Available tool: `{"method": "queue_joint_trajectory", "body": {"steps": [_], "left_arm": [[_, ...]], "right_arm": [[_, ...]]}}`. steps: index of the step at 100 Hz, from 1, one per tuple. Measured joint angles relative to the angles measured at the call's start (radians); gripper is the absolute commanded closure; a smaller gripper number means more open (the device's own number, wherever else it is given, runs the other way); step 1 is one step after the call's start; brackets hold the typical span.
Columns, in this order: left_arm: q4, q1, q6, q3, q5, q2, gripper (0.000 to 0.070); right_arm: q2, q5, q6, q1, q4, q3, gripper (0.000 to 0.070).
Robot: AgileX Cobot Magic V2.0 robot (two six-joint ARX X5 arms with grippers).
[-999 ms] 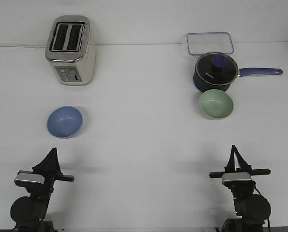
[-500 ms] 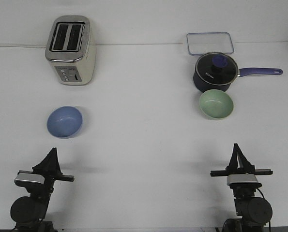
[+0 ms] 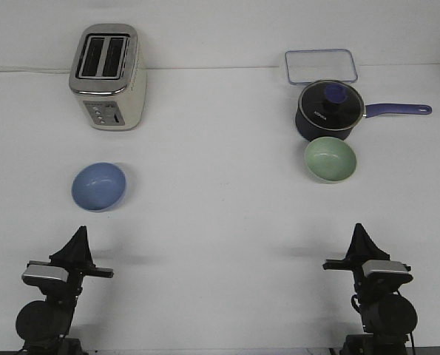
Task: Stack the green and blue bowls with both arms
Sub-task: 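Reach the right gripper forward to the pale green bowl's rim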
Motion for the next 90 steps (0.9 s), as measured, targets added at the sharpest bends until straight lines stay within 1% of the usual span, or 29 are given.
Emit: {"method": "queue_joint_trajectory", "body": {"steps": [15, 17, 19, 21, 23, 25, 30, 32, 34, 36, 53, 62, 78, 90], "left_arm": [[0.000, 0.000, 0.000, 0.000, 0.000, 0.000, 0.0685], [0.000, 0.000, 0.000, 0.000, 0.000, 0.000, 0.0685], [0.000, 0.000, 0.000, 0.000, 0.000, 0.000, 0.0685], [0.000, 0.000, 0.000, 0.000, 0.000, 0.000, 0.0685], [0.000, 0.000, 0.000, 0.000, 0.000, 0.000, 0.0685], [0.000, 0.000, 0.000, 0.000, 0.000, 0.000, 0.0685], [0.000, 0.000, 0.000, 0.000, 0.000, 0.000, 0.0685], [0.000, 0.000, 0.000, 0.000, 0.000, 0.000, 0.0685], [0.000, 0.000, 0.000, 0.000, 0.000, 0.000, 0.0685], [0.000, 0.000, 0.000, 0.000, 0.000, 0.000, 0.0685], [0.000, 0.000, 0.000, 0.000, 0.000, 0.000, 0.0685], [0.000, 0.000, 0.000, 0.000, 0.000, 0.000, 0.0685], [0.000, 0.000, 0.000, 0.000, 0.000, 0.000, 0.0685], [0.000, 0.000, 0.000, 0.000, 0.000, 0.000, 0.0685]], "right_arm": [[0.138, 0.008, 0.083, 0.000, -0.166, 0.195, 0.0700], [0.165, 0.008, 0.090, 0.000, -0.187, 0.223, 0.0697], [0.193, 0.006, 0.096, 0.000, -0.206, 0.251, 0.0681], [0.224, 0.004, 0.099, 0.000, -0.225, 0.278, 0.0640], [0.254, 0.001, 0.102, 0.000, -0.243, 0.306, 0.0577], [0.286, -0.002, 0.103, 0.000, -0.260, 0.333, 0.0492], [0.365, -0.007, 0.103, 0.000, -0.302, 0.399, 0.0250], [0.396, -0.008, 0.104, 0.000, -0.317, 0.425, 0.0172], [0.428, -0.010, 0.104, 0.000, -0.333, 0.452, 0.0120], [0.460, -0.010, 0.104, 0.000, -0.348, 0.478, 0.0098], [0.724, -0.011, 0.093, 0.000, -0.430, 0.674, 0.0099], [0.867, -0.019, 0.084, -0.010, -0.457, 0.766, 0.0127], [1.109, -0.053, 0.059, -0.061, -0.490, 0.932, 0.0140], [1.293, -0.056, 0.032, -0.102, -0.522, 1.053, 0.0140]]}}
